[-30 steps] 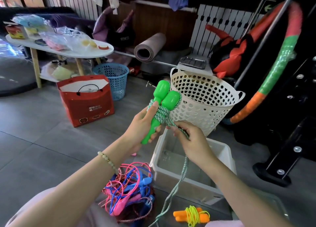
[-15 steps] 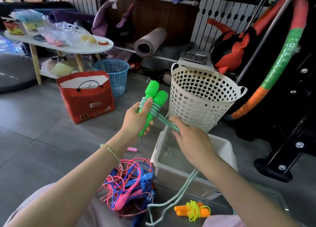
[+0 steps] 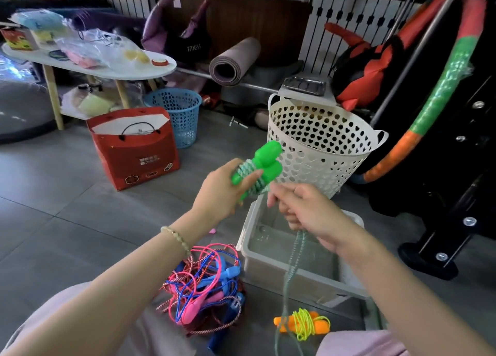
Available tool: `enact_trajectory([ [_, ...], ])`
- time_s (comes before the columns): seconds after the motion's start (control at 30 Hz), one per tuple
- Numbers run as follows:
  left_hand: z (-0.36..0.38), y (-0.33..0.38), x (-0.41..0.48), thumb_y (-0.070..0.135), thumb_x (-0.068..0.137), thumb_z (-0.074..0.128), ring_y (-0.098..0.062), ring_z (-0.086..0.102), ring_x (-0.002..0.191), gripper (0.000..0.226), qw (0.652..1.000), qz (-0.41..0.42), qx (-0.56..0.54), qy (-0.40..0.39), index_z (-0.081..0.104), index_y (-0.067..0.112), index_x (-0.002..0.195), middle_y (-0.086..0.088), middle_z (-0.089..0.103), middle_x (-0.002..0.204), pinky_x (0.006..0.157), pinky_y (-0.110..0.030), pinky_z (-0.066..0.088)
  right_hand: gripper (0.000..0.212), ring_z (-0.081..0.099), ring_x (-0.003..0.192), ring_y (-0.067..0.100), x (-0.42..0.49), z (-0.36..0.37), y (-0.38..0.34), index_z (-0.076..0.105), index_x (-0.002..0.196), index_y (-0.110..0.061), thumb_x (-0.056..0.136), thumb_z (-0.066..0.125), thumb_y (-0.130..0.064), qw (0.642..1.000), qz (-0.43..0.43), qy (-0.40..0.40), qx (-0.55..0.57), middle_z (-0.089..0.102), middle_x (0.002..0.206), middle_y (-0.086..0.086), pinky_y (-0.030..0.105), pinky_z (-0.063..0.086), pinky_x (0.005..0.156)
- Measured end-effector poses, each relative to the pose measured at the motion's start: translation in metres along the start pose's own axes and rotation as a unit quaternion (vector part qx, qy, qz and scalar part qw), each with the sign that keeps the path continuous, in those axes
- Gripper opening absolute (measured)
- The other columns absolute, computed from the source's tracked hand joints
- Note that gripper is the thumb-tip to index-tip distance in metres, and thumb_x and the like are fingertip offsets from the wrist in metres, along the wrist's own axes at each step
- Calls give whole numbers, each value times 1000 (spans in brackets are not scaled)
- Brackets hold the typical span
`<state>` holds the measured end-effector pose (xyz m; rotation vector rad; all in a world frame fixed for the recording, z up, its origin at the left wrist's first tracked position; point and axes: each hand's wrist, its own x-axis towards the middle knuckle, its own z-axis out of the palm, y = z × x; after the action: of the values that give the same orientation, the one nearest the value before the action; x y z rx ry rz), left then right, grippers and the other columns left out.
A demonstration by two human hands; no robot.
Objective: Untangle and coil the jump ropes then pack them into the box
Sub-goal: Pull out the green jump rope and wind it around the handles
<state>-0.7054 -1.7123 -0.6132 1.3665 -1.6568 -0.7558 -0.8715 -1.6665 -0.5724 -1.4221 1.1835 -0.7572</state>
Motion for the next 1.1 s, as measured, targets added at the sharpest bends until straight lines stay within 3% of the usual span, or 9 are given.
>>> enact_trajectory([
  [0.13, -4, 15, -4, 59, 86, 46, -8, 50, 36, 29, 991, 79, 70, -80, 47, 31, 87, 1, 54, 49, 41, -18, 36, 32, 16, 39, 3, -1, -16, -12, 54, 78, -11, 100, 38, -28, 993, -5, 16, 113, 23, 48, -10, 14, 17, 39],
  [0.3, -11, 21, -12, 72, 73, 56, -22, 55, 68, 44, 938, 137, 282, -148, 53, 33, 95, 3, 60, 68, 61, -27, 32, 34, 17, 41, 4, -5, -11, -15, 56, 78, -10, 100, 38, -28, 999, -8, -30, 13, 24, 50, -8, 14, 19, 40],
  [0.37, -5, 24, -17, 70, 76, 56, -23, 50, 68, 45, 911, 145, 346, -170, 54, 26, 83, 3, 51, 63, 62, -28, 31, 33, 23, 40, 3, -5, -9, -18, 56, 75, -10, 98, 42, -28, 998, -22, -44, -36, 30, 46, -9, 14, 23, 41],
  [0.43, -3, 23, -19, 69, 78, 55, -25, 51, 68, 47, 908, 136, 344, -194, 44, 24, 69, 2, 50, 61, 62, -30, 31, 28, 39, 46, 4, -6, -12, -18, 60, 75, -9, 94, 53, -29, 990, -55, -51, -116, 49, 49, -2, 16, 33, 48],
  [0.5, -7, 18, -17, 71, 78, 53, -28, 59, 78, 45, 908, 146, 343, -193, 54, 26, 83, -3, 63, 74, 63, -31, 35, 20, 50, 61, 8, -6, -16, -16, 62, 80, -8, 86, 66, -26, 978, -93, -52, -181, 61, 66, 6, 23, 40, 60],
  [0.6, -18, 11, -14, 71, 79, 50, -26, 59, 82, 48, 890, 150, 374, -213, 57, 26, 92, 1, 61, 72, 63, -30, 34, 18, 53, 64, 4, -6, -25, -13, 56, 84, -15, 80, 73, -19, 957, -137, -30, -253, 66, 75, 0, 20, 42, 63],
  [0.77, -15, 10, -20, 67, 81, 53, -23, 55, 75, 44, 874, 182, 368, -260, 62, 27, 97, 3, 53, 64, 63, -28, 30, 3, 59, 73, 0, -3, -30, -11, 70, 82, -21, 81, 72, -22, 932, -169, -48, -318, 68, 78, -7, 12, 42, 68],
  [0.93, -6, 12, -32, 65, 79, 58, -5, 40, 49, 34, 883, 236, 312, -260, 47, 33, 76, 2, 33, 47, 57, -27, 20, 27, 35, 43, 4, -3, -36, -3, 63, 60, -29, 87, 57, -30, 973, -45, -156, -164, 41, 48, -9, 15, 29, 44],
  [1.1, -11, 15, -30, 72, 74, 53, -4, 42, 50, 42, 894, 247, 269, -259, 35, 35, 65, 1, 35, 46, 49, -18, 26, 43, 40, 43, 4, 0, -35, 8, 65, 58, -11, 83, 55, -44, 987, -14, -123, -100, 47, 46, -7, 16, 33, 49],
])
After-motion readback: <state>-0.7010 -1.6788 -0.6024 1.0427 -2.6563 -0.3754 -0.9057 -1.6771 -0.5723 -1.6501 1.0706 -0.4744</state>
